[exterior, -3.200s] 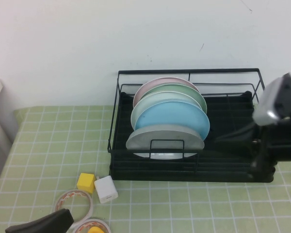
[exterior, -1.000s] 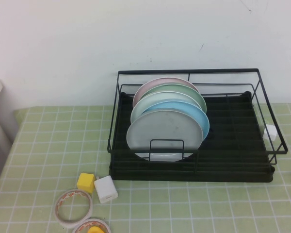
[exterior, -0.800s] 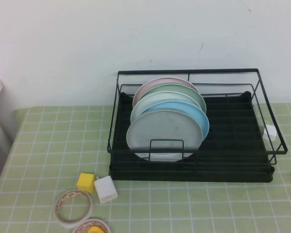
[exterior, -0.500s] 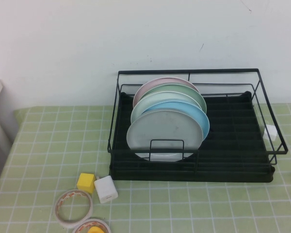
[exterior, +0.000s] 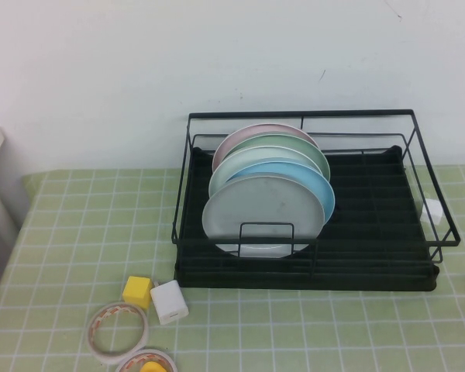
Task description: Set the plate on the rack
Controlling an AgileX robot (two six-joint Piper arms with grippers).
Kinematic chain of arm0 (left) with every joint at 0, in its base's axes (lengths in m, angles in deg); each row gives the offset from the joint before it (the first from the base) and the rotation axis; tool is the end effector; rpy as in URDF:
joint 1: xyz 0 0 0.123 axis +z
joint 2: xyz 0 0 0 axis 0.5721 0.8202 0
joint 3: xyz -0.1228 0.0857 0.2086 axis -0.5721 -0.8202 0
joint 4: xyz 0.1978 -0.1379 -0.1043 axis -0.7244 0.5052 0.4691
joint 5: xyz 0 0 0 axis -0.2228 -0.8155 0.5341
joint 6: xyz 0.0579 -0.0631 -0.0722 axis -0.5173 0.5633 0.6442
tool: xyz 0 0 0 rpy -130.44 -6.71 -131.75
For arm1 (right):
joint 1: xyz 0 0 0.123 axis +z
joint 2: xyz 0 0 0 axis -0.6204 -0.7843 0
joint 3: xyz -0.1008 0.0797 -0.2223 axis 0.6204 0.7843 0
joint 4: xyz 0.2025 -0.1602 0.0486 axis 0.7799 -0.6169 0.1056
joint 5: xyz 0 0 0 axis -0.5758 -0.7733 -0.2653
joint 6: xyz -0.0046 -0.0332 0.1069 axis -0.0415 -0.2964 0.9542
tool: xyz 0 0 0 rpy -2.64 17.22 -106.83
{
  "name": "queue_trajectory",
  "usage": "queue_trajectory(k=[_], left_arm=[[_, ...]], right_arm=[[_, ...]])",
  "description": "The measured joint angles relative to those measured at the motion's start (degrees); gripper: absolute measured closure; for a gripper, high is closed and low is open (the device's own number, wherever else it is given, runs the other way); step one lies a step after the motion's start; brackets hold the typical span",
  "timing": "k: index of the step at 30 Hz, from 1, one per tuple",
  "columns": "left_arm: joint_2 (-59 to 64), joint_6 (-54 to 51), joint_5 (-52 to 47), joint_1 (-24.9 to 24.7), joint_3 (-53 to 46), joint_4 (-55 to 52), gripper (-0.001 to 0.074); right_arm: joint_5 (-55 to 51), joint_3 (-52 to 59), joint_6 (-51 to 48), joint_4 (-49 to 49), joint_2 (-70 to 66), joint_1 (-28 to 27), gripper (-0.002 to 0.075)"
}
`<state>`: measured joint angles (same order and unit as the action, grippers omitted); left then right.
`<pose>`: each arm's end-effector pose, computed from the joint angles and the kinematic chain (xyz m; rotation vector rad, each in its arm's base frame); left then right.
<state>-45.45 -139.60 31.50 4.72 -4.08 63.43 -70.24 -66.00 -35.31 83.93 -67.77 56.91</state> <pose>0.1034 -0.0259 0.2633 -0.0501 1.4111 -0.4837 0.1137 0.0276 0.2052 -0.2606 1.4892 0.0977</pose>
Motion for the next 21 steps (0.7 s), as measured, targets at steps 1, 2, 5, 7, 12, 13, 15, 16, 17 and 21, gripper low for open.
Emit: queue_trajectory(k=[1, 2, 5, 7, 12, 13, 15, 16, 17, 21], left_arm=[[0.0, 0.0, 0.0, 0.0, 0.0, 0.0, 0.0736], [0.0, 0.0, 0.0, 0.0, 0.0, 0.0, 0.0736], [0.0, 0.1, 0.0, 0.0, 0.0, 0.0, 0.0736], [0.0, 0.1, 0.0, 0.0, 0.0, 0.0, 0.0736], [0.0, 0.1, 0.0, 0.0, 0.0, 0.0, 0.0736], [0.0, 0.1, 0.0, 0.0, 0.0, 0.0, 0.0736], [0.0, 0.1, 0.0, 0.0, 0.0, 0.0, 0.0736], [0.0, 0.1, 0.0, 0.0, 0.0, 0.0, 0.0736], [0.0, 0.1, 0.0, 0.0, 0.0, 0.0, 0.0736], [0.0, 0.1, 0.0, 0.0, 0.0, 0.0, 0.0736]], right_arm=[[0.7, 0.0, -0.5, 0.0, 0.0, 0.0, 0.0726], [1.4, 0.0, -1.1, 0.0, 0.0, 0.0, 0.0726], [2.6, 0.0, 2.1, -3.9, 0.0, 0.0, 0.0726], [2.8, 0.0, 12.0, -13.5, -0.2, 0.0, 0.0726], [0.3, 0.0, 54.8, -51.2, -1.5, -0.6, 0.0726], [-1.1, 0.0, 61.5, -56.6, -1.5, -1.0, 0.0726], [-6.0, 0.0, 74.9, -67.0, -1.5, -3.2, 0.0726], [-9.3, 0.0, 79.6, -71.0, -1.3, -4.7, 0.0726], [-13.0, 0.0, 82.5, -73.8, -1.1, -6.2, 0.0726], [-24.4, 0.0, 91.3, -84.6, -0.3, -15.1, 0.0726]])
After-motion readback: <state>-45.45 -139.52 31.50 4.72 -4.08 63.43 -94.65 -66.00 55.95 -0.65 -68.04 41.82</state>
